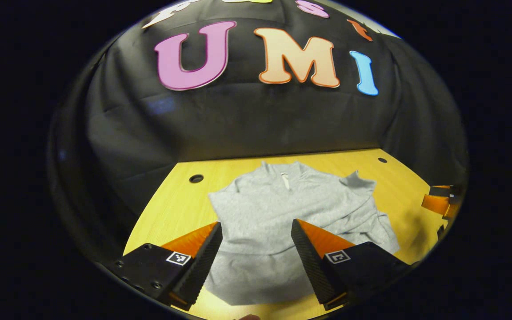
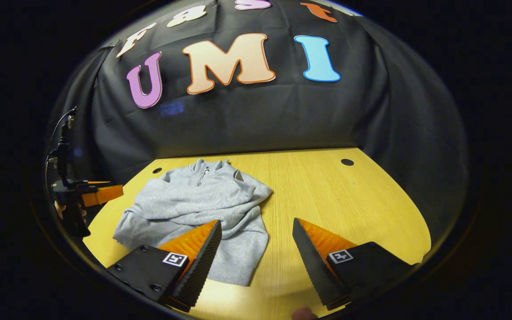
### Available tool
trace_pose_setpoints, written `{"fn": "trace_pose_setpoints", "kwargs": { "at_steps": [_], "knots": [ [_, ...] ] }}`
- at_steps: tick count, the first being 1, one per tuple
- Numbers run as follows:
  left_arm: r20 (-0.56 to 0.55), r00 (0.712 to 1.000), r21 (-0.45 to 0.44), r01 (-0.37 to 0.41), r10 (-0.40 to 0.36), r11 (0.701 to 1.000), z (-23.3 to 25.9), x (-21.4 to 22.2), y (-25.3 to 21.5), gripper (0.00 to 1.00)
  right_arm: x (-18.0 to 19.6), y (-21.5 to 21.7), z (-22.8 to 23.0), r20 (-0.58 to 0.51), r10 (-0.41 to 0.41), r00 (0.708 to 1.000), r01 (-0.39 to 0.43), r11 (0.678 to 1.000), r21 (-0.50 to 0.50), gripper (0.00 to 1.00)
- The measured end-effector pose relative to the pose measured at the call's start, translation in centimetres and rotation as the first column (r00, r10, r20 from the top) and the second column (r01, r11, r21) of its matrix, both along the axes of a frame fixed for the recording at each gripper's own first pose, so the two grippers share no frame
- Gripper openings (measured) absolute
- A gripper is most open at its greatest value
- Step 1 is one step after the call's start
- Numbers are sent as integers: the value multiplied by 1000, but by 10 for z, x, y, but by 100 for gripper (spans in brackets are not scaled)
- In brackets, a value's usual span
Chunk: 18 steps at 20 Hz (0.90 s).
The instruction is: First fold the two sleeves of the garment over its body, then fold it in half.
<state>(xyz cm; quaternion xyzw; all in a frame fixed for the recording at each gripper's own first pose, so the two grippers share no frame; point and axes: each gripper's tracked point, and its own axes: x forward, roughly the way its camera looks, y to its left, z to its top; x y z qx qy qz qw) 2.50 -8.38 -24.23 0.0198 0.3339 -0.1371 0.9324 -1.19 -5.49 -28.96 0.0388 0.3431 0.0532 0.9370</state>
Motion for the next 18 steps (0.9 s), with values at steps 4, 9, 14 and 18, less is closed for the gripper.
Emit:
{"fn": "trace_pose_setpoints", "kwargs": {
  "at_steps": [4, 9, 14, 18],
  "knots": [
    [-92, 994, 11, -53, 54, 999, -32, -38, 28, 94, -10, 20, -20, -35, 50, 998, -51, 998, -23, 96],
    [-183, 980, 18, -76, 78, 997, -70, -72, 41, 94, -31, 33, -49, -106, 73, 992, -79, 996, -47, 96],
    [-237, 966, 6, -103, 102, 995, -93, -85, 48, 94, -50, 39, -77, -187, 71, 980, -83, 995, -57, 96],
    [-262, 960, 7, -102, 100, 995, -106, -90, 49, 95, -61, 42, -97, -248, 62, 967, -80, 995, -61, 96]
  ]
}}
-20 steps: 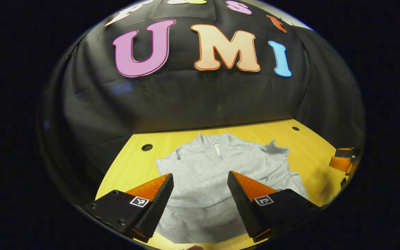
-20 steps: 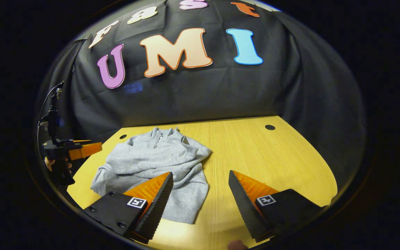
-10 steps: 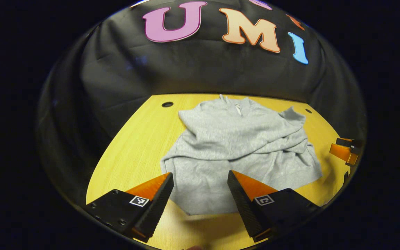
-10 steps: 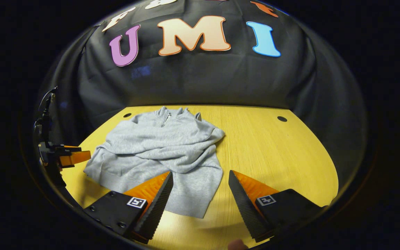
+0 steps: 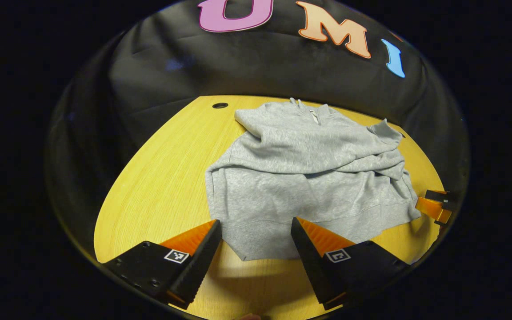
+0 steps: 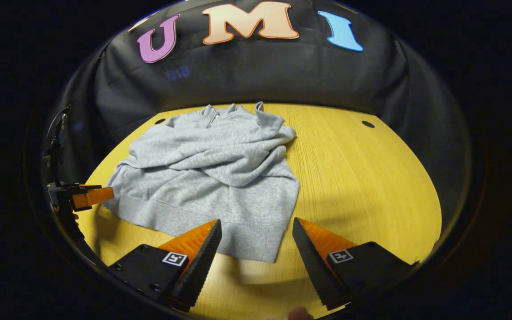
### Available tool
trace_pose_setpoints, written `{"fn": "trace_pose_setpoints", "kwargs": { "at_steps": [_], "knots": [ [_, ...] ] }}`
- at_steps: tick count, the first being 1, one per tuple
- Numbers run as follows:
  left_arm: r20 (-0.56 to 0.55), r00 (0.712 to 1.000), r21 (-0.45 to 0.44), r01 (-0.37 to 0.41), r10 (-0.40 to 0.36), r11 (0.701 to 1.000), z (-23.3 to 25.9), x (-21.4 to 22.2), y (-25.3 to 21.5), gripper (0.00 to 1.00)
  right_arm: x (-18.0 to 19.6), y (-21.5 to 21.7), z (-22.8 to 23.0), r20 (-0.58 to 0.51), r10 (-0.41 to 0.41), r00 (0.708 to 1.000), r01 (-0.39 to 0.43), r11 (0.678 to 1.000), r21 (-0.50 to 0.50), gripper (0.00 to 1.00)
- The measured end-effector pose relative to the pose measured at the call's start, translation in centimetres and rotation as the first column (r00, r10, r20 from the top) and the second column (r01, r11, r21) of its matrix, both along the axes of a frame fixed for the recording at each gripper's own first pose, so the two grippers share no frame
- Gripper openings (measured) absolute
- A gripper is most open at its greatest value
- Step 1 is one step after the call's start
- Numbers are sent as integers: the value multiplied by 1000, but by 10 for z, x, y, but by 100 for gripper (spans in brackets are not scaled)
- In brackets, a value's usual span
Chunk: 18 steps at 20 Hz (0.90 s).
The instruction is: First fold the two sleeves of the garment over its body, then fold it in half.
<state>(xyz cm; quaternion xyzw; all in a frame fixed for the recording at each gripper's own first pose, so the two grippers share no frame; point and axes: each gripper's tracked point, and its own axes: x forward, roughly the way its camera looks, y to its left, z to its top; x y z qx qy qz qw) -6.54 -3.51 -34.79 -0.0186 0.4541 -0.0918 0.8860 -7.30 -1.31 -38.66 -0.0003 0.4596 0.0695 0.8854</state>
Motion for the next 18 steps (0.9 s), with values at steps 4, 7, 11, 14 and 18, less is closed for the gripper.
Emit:
{"fn": "trace_pose_setpoints", "kwargs": {
  "at_steps": [4, 7, 11, 14, 18],
  "knots": [
    [-23, 1000, 13, 3, -3, 1000, -11, -8, 1, 97, -7, 0, -14, -54, -11, 999, 10, 1000, -14, 99],
    [-22, 1000, 8, -11, 12, 1000, -13, -8, 1, 98, -12, 1, -22, -83, -17, 996, 15, 1000, -22, 99],
    [-2, 1000, 13, -13, 13, 1000, -13, -8, -1, 96, -10, 2, -23, -86, -24, 996, 23, 1000, -19, 99],
    [2, 1000, -11, -1, 1, 1000, -11, -9, -11, 83, -10, 6, -25, -90, -5, 996, 3, 1000, -21, 98],
    [8, 1000, -29, -5, 5, 1000, -12, -8, -21, 39, -9, 20, -27, -100, 50, 994, -48, 998, 30, 71]
  ]
}}
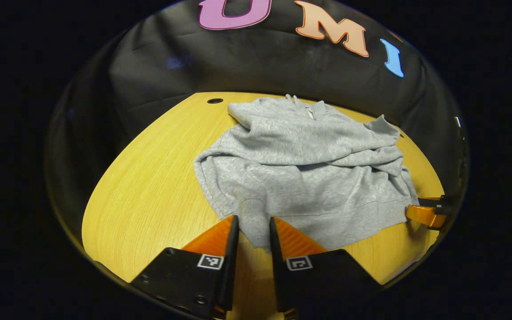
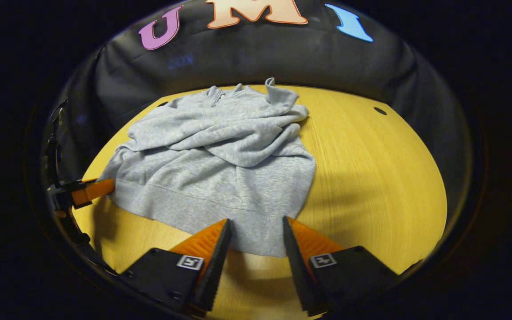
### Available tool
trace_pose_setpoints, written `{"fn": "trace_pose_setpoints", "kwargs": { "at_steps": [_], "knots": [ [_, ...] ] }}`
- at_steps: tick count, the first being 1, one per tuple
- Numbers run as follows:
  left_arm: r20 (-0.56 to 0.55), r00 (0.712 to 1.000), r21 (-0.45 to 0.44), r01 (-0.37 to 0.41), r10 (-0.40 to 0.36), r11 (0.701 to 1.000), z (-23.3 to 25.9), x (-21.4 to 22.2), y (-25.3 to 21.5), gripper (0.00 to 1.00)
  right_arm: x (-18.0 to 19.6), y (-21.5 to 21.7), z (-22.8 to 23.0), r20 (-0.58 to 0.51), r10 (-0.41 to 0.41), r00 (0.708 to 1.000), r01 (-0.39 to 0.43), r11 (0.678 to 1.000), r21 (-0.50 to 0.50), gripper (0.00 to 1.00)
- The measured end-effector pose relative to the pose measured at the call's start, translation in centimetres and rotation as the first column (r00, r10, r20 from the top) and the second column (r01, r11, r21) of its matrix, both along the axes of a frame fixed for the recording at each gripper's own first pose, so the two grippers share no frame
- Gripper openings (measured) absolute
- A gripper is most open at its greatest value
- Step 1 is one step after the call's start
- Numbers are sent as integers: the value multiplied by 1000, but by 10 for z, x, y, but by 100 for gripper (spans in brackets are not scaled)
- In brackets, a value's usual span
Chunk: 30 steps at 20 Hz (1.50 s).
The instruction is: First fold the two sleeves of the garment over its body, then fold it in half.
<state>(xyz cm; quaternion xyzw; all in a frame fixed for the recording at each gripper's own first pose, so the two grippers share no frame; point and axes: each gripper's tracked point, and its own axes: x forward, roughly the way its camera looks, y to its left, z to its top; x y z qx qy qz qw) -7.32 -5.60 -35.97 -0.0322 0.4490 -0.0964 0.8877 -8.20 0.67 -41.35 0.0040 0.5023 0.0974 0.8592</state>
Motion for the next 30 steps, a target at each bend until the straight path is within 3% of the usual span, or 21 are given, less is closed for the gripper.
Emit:
{"fn": "trace_pose_setpoints", "kwargs": {
  "at_steps": [1, 2, 3, 4, 5, 6, 8, 10, 16, 22, 30],
  "knots": [
    [0, 1000, -16, 11, -11, 1000, 1, 0, -5, 31, 2, 4, -2, -11, -6, 1000, 6, 1000, 27, 60],
    [1, 1000, -24, 10, -10, 1000, 1, 1, -6, 24, 2, 6, -1, -18, -26, 999, 27, 998, 55, 38],
    [1, 1000, -28, 10, -10, 1000, 1, 1, -6, 12, 2, 7, -1, -32, -53, 998, 55, 996, 73, 31],
    [-1, 1000, -32, 14, -14, 999, 1, 1, -7, 11, 2, 8, -2, -39, -65, 997, 68, 994, 82, 20],
    [-4, 1000, -36, 24, -24, 999, 1, 1, -8, 7, 4, 8, -3, -42, -71, 997, 75, 993, 88, 20],
    [-9, 999, -41, 34, -34, 999, 1, 2, -9, 6, 3, 7, -1, -43, -75, 996, 78, 993, 91, 12],
    [-31, 998, -48, 54, -56, 997, 1, 2, -9, 1, 4, 9, -1, -48, -81, 996, 85, 994, 69, 6],
    [-59, 997, -62, 53, -56, 997, 1, 2, -9, 0, 4, 10, -1, -59, -77, 995, 81, 995, 59, 6],
    [-89, 995, -83, 30, -38, 996, 21, 2, -5, 0, 18, 9, 39, -71, -170, 983, 181, 966, 185, 6],
    [-86, 996, -135, -5, -6, 991, 46, 11, -5, 0, 33, 12, 74, -50, -187, 981, 193, 946, 261, 6],
    [-59, 998, -175, -38, 28, 984, 74, 53, -3, 0, 75, 22, 107, -34, -237, 971, 234, 905, 354, 5]
  ]
}}
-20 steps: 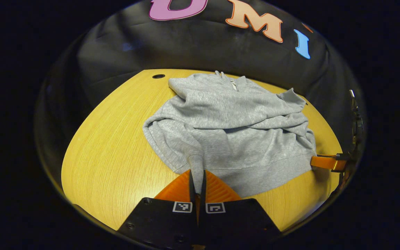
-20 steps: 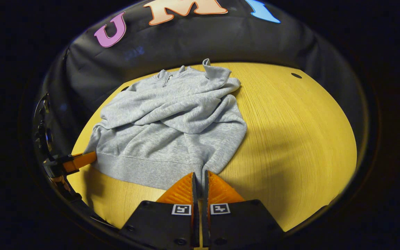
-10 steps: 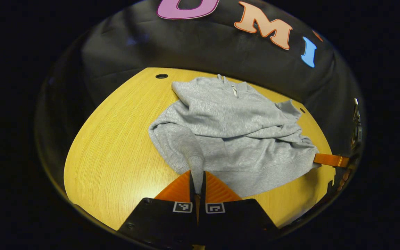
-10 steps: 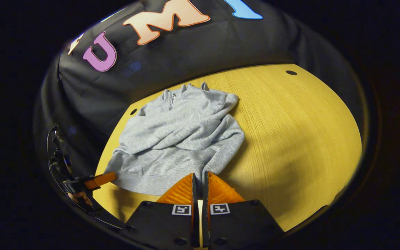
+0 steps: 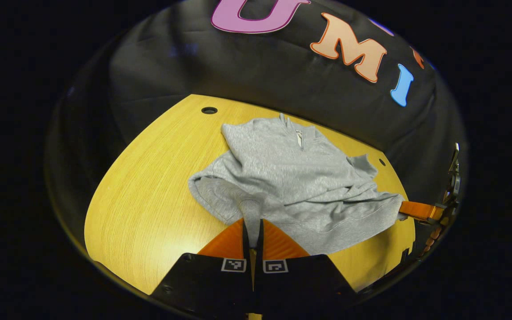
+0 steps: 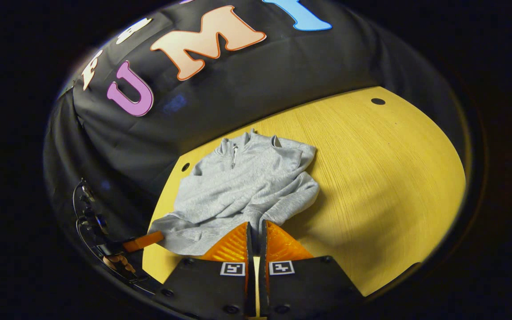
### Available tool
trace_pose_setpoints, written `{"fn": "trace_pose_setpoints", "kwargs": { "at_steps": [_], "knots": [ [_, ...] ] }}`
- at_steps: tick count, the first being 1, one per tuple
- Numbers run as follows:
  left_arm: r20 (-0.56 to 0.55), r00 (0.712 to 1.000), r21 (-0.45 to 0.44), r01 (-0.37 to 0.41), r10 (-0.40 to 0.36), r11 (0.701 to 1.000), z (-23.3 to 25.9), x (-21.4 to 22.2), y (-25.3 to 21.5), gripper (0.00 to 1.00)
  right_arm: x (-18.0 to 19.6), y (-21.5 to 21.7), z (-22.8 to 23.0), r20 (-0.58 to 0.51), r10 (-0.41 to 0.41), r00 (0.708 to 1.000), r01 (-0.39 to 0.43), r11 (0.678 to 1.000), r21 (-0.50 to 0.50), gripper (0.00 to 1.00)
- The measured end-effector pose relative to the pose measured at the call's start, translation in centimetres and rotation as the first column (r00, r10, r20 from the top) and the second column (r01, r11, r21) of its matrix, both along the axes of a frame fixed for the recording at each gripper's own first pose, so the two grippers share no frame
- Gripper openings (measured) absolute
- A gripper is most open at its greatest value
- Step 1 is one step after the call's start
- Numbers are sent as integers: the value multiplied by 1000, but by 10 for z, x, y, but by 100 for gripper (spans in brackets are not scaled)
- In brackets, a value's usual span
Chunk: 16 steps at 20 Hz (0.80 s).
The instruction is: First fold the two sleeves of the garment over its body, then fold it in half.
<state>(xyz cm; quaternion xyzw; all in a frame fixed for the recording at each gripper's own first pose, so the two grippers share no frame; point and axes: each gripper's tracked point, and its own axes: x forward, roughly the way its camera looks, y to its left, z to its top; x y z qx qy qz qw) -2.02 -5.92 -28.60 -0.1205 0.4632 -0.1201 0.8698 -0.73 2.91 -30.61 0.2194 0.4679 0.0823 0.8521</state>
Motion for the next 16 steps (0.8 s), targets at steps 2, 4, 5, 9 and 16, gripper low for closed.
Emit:
{"fn": "trace_pose_setpoints", "kwargs": {
  "at_steps": [2, 4, 5, 9, 16],
  "knots": [
    [-4, 1000, -1, 6, -6, 1000, 3, 13, -1, 0, 11, 3, 3, -8, -12, 1000, 12, 1000, 23, 5],
    [-20, 1000, -1, 11, -11, 1000, 4, 26, -3, 0, 22, 5, 4, -19, -25, 1000, 26, 999, 43, 5],
    [-19, 1000, 0, 14, -14, 1000, 5, 35, -4, 0, 28, 5, 5, -23, -34, 999, 35, 998, 52, 5],
    [-32, 998, 16, 50, -49, 999, 6, 64, -11, 0, 54, 7, 6, -49, -69, 996, 73, 993, 89, 5],
    [-158, 986, -11, 47, -48, 999, -13, 95, -19, 0, 89, 12, -19, -182, -151, 972, 180, 971, 154, 5]
  ]
}}
